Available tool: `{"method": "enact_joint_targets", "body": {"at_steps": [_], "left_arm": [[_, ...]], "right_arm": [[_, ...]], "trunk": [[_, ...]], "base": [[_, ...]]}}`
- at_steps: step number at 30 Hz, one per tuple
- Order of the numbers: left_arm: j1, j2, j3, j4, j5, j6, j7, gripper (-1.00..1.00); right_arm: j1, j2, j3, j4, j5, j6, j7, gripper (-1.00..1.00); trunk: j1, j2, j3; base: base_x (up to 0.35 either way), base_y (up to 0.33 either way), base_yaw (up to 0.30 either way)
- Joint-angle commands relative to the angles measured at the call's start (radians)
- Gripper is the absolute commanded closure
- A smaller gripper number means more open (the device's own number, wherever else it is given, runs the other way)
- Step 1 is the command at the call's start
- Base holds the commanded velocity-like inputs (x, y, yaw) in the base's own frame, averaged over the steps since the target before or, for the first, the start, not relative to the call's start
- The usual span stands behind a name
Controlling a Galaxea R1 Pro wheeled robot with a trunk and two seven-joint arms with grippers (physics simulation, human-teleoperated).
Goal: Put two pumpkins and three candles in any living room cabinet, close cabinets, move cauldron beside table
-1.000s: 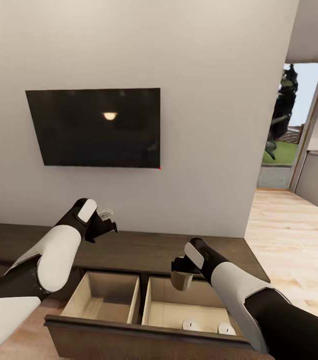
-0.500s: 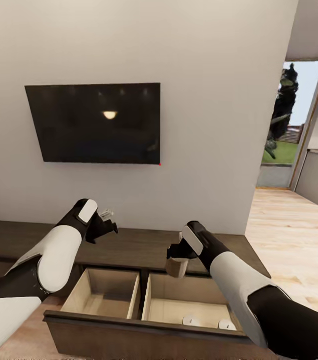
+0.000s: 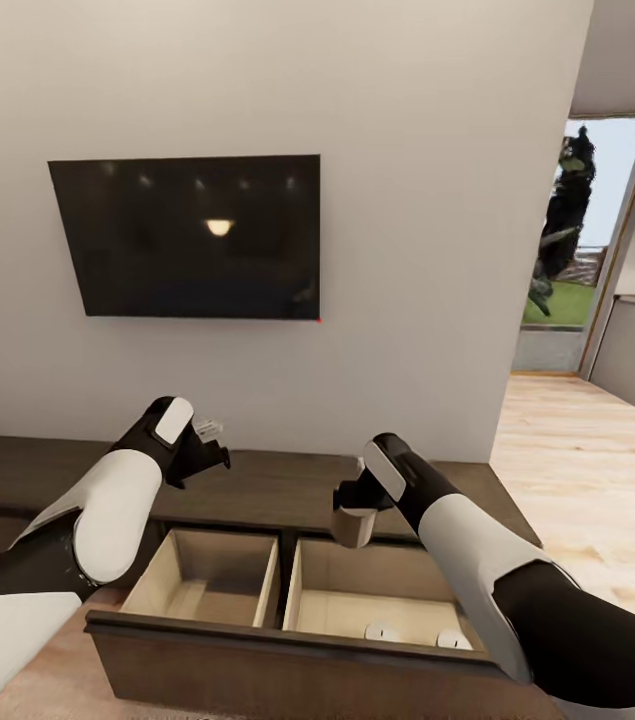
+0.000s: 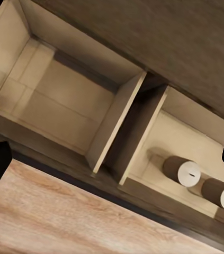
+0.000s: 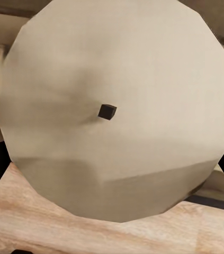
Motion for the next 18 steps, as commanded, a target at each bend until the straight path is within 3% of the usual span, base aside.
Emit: {"method": "enact_joint_targets", "body": {"at_steps": [1, 5, 7, 8, 9, 12, 18], "left_arm": [[-0.008, 0.0, 0.003, 0.003, 0.01, 0.002, 0.011, -1.0], [-0.057, 0.008, 0.002, 0.065, 0.01, 0.003, 0.011, -1.0], [-0.118, 0.021, 0.002, 0.149, 0.01, 0.002, 0.012, -1.0], [-0.194, 0.029, 0.002, 0.241, 0.011, 0.002, 0.022, -1.0], [-0.217, 0.031, 0.002, 0.269, 0.011, 0.002, 0.032, -1.0], [-0.265, 0.032, 0.002, 0.313, 0.012, 0.003, 0.048, -1.0], [-0.292, 0.033, 0.005, 0.327, 0.022, 0.002, 0.054, -1.0]], "right_arm": [[-0.001, 0.0, 0.003, 0.001, -0.007, 0.002, -0.008, 1.0], [-0.001, 0.0, 0.003, 0.005, -0.007, 0.002, -0.008, 1.0], [-0.001, 0.0, 0.003, 0.007, -0.007, 0.002, -0.008, 1.0], [-0.001, 0.0, 0.003, 0.007, -0.007, 0.002, -0.008, 1.0], [-0.001, 0.0, 0.003, 0.007, -0.007, 0.002, -0.008, 1.0], [-0.001, 0.0, 0.003, 0.007, -0.007, 0.001, -0.006, 1.0], [-0.001, 0.0, 0.003, 0.007, -0.008, -0.001, -0.006, 1.0]], "trunk": [[0.004, -0.008, -0.004], [0.019, -0.036, -0.017], [0.027, -0.05, -0.023], [0.031, -0.057, -0.026], [0.034, -0.064, -0.029], [0.046, -0.085, -0.039], [0.069, -0.127, -0.058]], "base": [[0.0, 0.0, 0.0], [0.0, 0.0, 0.0], [0.0, 0.0, 0.0], [0.0, 0.0, 0.0], [0.0, 0.0, 0.0], [0.0, 0.0, 0.0], [0.0, 0.0, 0.0]]}}
